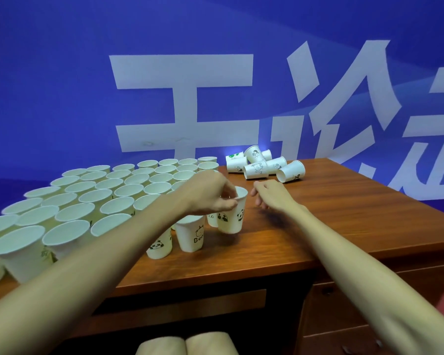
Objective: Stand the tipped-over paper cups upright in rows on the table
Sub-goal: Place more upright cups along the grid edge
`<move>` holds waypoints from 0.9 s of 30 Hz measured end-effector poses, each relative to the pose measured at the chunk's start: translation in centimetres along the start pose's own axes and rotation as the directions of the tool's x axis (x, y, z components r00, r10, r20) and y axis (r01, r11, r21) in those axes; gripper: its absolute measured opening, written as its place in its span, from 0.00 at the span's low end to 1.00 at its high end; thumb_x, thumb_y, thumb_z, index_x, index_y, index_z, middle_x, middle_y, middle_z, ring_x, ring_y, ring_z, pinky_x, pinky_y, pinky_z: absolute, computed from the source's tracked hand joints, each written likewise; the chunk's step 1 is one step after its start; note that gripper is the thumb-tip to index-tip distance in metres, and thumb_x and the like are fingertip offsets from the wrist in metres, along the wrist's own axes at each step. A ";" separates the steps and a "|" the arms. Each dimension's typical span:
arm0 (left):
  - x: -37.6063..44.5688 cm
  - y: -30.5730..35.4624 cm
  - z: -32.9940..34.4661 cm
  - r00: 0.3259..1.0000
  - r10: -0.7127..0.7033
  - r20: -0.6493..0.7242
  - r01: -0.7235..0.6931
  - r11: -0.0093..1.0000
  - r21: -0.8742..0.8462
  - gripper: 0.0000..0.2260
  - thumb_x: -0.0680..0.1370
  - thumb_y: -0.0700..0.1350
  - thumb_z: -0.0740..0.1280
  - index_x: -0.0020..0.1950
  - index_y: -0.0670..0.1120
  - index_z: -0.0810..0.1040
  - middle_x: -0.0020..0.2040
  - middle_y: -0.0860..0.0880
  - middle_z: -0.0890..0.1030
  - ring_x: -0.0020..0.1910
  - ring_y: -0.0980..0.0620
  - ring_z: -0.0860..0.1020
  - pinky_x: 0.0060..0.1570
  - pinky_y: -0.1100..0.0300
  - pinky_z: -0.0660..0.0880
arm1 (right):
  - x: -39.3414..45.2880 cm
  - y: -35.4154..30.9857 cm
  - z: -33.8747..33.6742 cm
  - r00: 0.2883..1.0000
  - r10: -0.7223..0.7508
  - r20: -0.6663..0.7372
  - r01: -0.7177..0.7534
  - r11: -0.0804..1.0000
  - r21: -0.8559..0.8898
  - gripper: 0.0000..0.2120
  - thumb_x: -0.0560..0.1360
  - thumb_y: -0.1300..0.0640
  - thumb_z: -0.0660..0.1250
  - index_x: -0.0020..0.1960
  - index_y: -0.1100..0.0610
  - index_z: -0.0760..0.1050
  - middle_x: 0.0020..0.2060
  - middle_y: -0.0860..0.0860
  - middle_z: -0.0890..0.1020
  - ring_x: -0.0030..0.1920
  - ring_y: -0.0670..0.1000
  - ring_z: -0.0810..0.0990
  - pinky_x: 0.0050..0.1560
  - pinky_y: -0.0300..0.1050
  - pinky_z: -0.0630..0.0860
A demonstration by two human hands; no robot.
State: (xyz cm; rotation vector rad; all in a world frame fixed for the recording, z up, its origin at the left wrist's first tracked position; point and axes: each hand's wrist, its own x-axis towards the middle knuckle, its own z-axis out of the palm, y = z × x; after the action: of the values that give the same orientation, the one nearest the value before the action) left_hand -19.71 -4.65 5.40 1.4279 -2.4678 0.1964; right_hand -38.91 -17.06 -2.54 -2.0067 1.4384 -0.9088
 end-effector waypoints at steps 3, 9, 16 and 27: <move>-0.6 0.0 0.4 0.994 -0.020 0.110 0.014 0.998 0.056 0.11 0.76 0.51 0.67 0.53 0.50 0.84 0.48 0.53 0.85 0.46 0.54 0.80 0.41 0.62 0.74 | -0.4 0.4 0.5 1.000 0.015 -0.014 -0.016 1.000 -0.017 0.24 0.79 0.46 0.50 0.39 0.54 0.80 0.28 0.51 0.82 0.26 0.49 0.78 0.42 0.47 0.76; -1.0 -0.2 1.4 0.977 -0.060 0.206 0.032 0.990 0.135 0.11 0.75 0.52 0.67 0.53 0.51 0.85 0.48 0.54 0.85 0.44 0.54 0.80 0.44 0.55 0.78 | -0.9 -0.2 1.1 0.997 -0.081 -0.017 0.080 0.996 -0.041 0.26 0.80 0.46 0.48 0.37 0.53 0.80 0.27 0.51 0.81 0.26 0.48 0.78 0.43 0.46 0.76; -1.2 -0.8 1.5 0.976 -0.074 0.203 0.053 0.993 0.110 0.13 0.75 0.56 0.67 0.56 0.53 0.83 0.49 0.55 0.84 0.45 0.56 0.78 0.46 0.57 0.77 | -1.1 -0.7 2.0 0.970 -0.210 -0.121 0.200 0.976 -0.087 0.25 0.81 0.52 0.50 0.34 0.53 0.79 0.27 0.52 0.81 0.32 0.48 0.78 0.42 0.46 0.73; 1.1 -4.1 -0.6 0.984 -0.176 0.004 0.176 0.984 0.010 0.13 0.80 0.56 0.61 0.54 0.52 0.82 0.45 0.55 0.84 0.46 0.55 0.79 0.46 0.56 0.76 | 2.2 -0.8 -0.8 0.972 -0.110 -0.206 0.123 0.991 0.052 0.22 0.81 0.51 0.52 0.37 0.54 0.79 0.28 0.52 0.80 0.29 0.48 0.76 0.44 0.50 0.77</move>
State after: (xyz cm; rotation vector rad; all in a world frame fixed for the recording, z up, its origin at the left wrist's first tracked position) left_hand -16.53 -7.45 6.22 1.6420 -2.3299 0.1679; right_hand -38.57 -18.88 -1.01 -2.0154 1.3880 -1.2255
